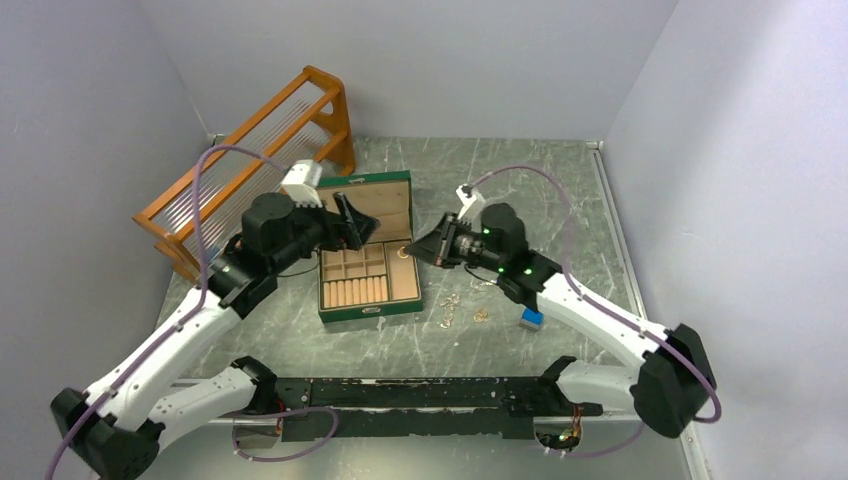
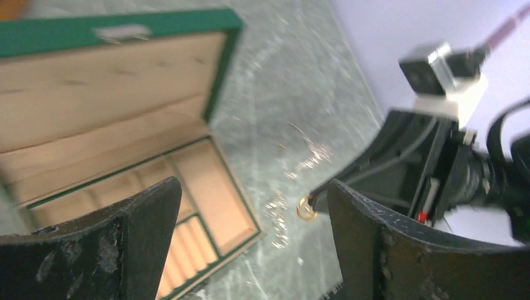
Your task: Organize the mixed jewelry
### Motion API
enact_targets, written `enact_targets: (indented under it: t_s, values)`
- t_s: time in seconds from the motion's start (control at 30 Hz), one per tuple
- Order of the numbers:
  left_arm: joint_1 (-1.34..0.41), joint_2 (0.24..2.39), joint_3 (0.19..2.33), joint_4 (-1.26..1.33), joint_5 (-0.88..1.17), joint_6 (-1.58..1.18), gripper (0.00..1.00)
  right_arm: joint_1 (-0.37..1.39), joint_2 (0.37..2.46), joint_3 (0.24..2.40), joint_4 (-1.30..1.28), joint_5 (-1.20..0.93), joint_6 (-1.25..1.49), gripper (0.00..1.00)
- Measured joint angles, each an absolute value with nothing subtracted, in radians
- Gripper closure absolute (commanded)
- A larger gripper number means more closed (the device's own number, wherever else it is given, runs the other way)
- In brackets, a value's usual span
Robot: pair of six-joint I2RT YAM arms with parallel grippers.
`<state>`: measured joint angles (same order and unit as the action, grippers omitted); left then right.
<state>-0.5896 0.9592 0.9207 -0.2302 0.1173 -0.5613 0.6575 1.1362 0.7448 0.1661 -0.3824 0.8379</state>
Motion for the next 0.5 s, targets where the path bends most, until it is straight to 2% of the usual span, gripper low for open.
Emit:
enact_targets:
  t_s: [0.17, 0.27, 0.5]
  values:
    - [-0.59, 0.857, 0.921, -0.326, -0.182, -0.516, 0.06, 0.788, 1.272, 0.871, -0.051, -0.179, 0.786, 0.96]
    - [-0.59, 0.825, 0.918, -0.348, -0.282, -0.482, 0.02, 0.872, 1.349, 0.947, -0.162, -0.059, 0.77, 0.97]
    - [-0.59, 0.713, 0.834, -0.329, -0.32, -0.413, 0.01, 1.011, 1.528, 1.155, -0.392, 0.17, 0.761, 0.98]
